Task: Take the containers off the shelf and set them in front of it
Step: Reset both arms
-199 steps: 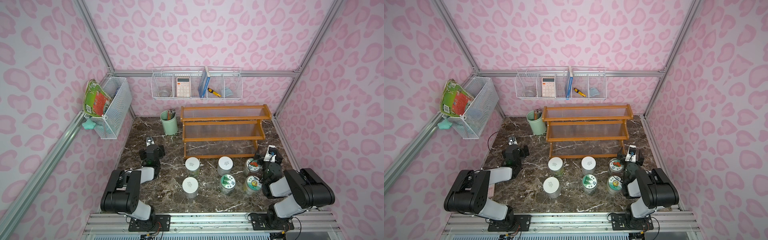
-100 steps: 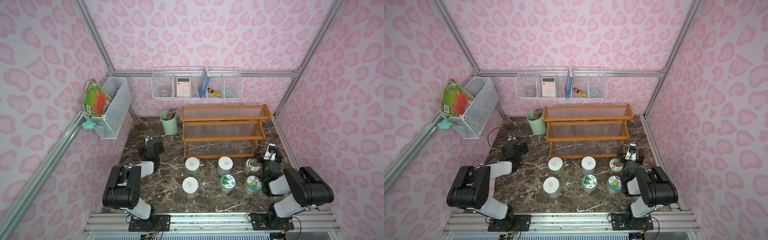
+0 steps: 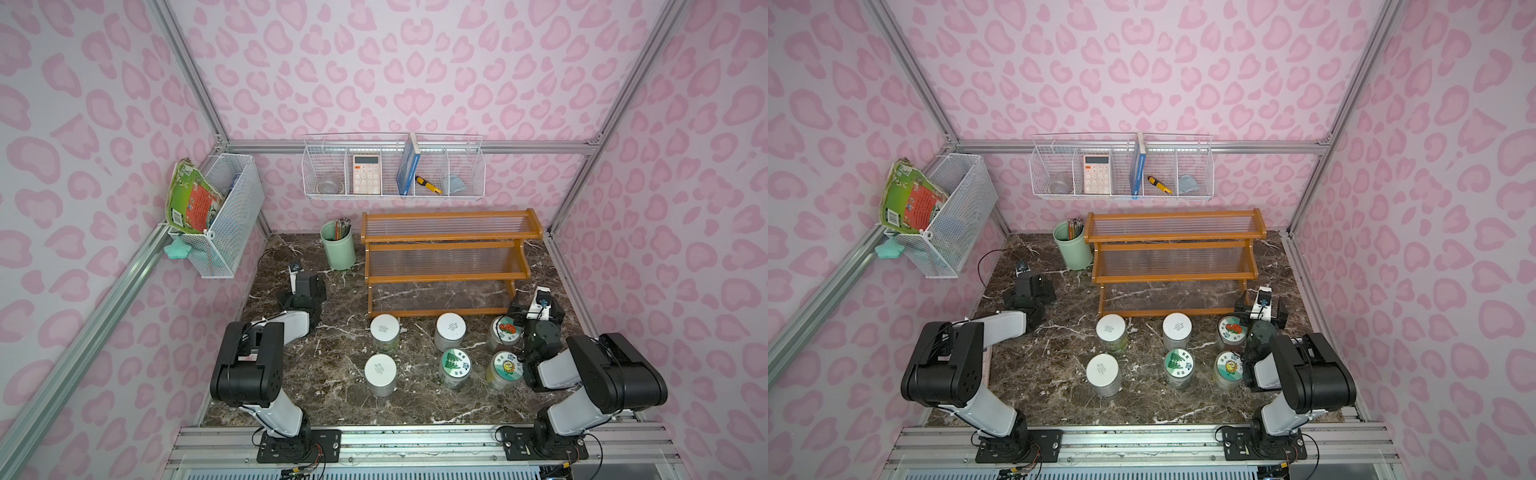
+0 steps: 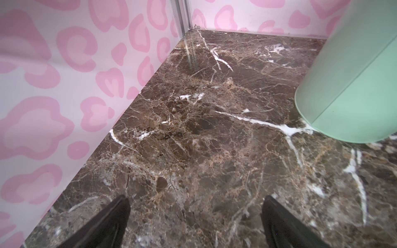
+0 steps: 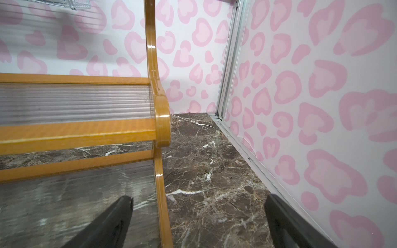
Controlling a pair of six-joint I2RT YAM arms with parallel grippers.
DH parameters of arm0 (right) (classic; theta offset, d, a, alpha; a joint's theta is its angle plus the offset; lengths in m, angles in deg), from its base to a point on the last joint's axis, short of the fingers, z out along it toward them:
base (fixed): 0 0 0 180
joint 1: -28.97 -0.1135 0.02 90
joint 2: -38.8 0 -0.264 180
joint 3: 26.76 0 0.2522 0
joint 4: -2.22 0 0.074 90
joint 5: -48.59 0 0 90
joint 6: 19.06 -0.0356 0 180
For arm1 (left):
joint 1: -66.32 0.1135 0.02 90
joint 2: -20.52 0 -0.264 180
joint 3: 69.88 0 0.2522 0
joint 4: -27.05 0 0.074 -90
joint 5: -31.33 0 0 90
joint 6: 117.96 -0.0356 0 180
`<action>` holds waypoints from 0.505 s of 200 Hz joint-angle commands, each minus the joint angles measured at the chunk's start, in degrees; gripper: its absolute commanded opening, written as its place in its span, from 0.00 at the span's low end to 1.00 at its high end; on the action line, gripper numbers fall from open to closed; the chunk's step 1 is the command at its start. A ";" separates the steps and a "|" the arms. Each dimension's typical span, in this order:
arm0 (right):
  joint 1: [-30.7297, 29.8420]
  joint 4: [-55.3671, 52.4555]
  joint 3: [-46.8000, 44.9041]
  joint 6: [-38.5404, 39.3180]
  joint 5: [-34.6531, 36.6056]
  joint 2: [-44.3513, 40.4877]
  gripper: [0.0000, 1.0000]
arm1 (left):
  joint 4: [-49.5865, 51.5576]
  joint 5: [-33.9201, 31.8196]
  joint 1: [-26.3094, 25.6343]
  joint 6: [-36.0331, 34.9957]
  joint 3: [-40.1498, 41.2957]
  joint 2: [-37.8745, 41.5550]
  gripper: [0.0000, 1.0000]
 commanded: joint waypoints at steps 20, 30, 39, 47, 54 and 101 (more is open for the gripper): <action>0.07 0.28 0.44 -0.32 0.37 -0.01 0.99 | -5.56 4.75 0.14 -1.87 6.14 3.77 0.93; 0.28 -0.05 0.61 -0.47 0.17 0.00 0.99 | -6.15 4.66 0.10 -1.87 6.85 4.12 0.93; 0.39 -0.45 0.73 -0.57 -0.05 -0.04 0.99 | -6.15 4.58 0.12 -1.92 6.72 4.03 0.93; 0.52 -0.75 0.94 -0.72 -0.24 -0.11 0.99 | -6.20 4.63 0.10 -1.87 6.72 4.03 0.93; 0.63 -0.97 1.01 -0.75 -0.39 -0.11 0.99 | -6.22 4.58 0.10 -1.95 6.82 4.11 0.93; 0.83 -1.42 1.10 -0.93 -0.65 -0.14 0.99 | -9.88 3.26 -0.03 -1.57 9.45 5.38 0.91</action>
